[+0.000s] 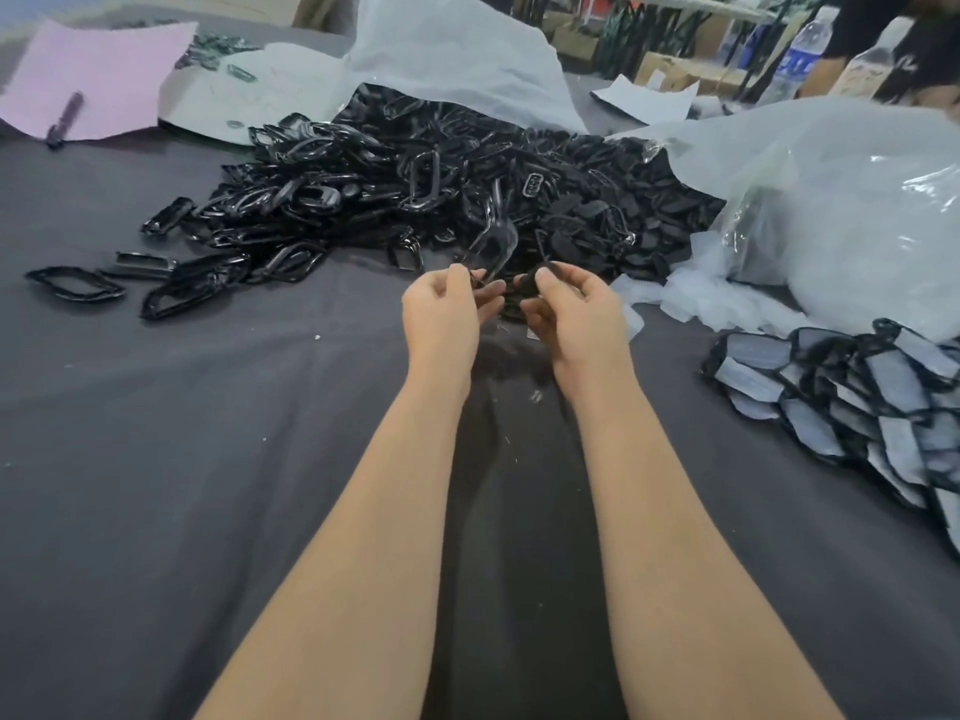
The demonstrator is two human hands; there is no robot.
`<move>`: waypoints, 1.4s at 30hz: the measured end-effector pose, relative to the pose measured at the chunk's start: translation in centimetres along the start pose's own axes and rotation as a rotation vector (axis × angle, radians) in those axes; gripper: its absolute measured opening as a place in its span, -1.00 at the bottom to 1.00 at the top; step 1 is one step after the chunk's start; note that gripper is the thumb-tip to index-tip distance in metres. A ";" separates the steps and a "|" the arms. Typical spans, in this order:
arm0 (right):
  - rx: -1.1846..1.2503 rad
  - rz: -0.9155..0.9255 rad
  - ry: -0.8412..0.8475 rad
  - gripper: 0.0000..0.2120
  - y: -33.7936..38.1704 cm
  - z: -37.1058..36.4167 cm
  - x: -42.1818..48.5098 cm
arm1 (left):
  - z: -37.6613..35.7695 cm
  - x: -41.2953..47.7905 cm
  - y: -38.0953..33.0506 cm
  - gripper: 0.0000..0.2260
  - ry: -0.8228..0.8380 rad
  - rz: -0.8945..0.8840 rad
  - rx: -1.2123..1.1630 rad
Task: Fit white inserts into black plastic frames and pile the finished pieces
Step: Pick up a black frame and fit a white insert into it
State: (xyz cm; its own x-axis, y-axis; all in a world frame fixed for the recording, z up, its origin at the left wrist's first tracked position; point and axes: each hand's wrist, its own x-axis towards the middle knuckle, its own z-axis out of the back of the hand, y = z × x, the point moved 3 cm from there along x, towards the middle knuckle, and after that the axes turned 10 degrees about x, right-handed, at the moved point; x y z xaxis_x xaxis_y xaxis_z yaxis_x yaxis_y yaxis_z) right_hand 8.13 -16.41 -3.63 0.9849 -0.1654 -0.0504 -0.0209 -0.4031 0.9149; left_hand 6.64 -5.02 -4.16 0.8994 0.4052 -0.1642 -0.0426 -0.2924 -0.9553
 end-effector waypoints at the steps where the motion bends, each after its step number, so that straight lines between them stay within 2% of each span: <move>1: 0.029 0.004 0.000 -0.93 0.0 -0.1 0.1 | 0.0 0.0 0.1 -0.81 0.002 -0.001 0.023; 8: 0.048 0.078 -0.068 -0.89 0.4 -0.1 -0.2 | 0.3 0.3 0.1 -0.81 -0.063 -0.152 0.309; 12: 0.181 0.027 -0.002 -0.91 0.6 -0.8 -0.6 | 0.6 0.3 -0.1 -0.79 -0.133 -0.238 0.413; 16: 0.203 0.026 0.018 -0.92 0.6 -0.9 -0.8 | 1.0 0.4 -0.2 -0.81 -0.169 -0.183 0.331; 19: 0.148 0.079 0.022 -0.85 0.5 -0.7 -0.9 | 1.1 0.2 -0.2 -0.85 -0.147 -0.147 0.172; 20: 0.136 0.094 0.030 -0.82 0.5 -0.8 -0.9 | 1.1 0.1 -0.2 -0.80 -0.132 -0.159 0.151; 23: 0.096 0.109 0.040 -0.72 0.5 -0.8 -0.9 | 1.1 0.0 -0.4 -0.61 -0.076 -0.179 0.154; 27: 0.019 0.105 0.070 -0.83 0.4 -1.1 -0.9 | 0.9 -0.4 -0.7 -0.75 -0.028 -0.115 0.153; 30: 0.041 0.142 0.154 -0.87 0.4 -1.9 -1.2 | 0.3 -0.9 -0.8 -0.77 -0.025 -0.165 0.326; 32: -0.032 0.208 0.174 -0.85 0.4 -2.3 -1.3 | 0.2 -1.0 -0.8 -0.81 -0.039 -0.252 0.475; 35: -0.263 0.328 0.080 -0.83 0.5 -1.8 -1.2 | -0.3 -1.0 -1.0 -0.95 0.023 -0.348 0.612; 37: -0.345 0.326 0.032 -0.88 0.5 -1.2 -0.9 | -0.7 -1.1 -0.9 -0.88 0.067 -0.384 0.662; 40: -0.470 0.318 0.069 -0.94 0.4 -0.7 -0.7 | -0.7 -0.8 -0.9 -0.66 0.096 -0.371 0.563; 42: -0.568 0.331 0.141 -0.92 0.3 -0.8 -0.7 | -0.3 -0.2 -0.9 -0.71 0.073 -0.362 0.565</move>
State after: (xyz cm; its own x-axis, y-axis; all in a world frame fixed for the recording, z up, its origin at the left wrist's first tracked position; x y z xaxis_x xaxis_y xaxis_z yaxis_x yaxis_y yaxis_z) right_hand 7.57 -15.73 -2.98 0.9558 -0.0641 0.2870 -0.2704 0.1917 0.9435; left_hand 6.57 -5.07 -3.15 0.9260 0.3267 0.1891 0.0645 0.3566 -0.9320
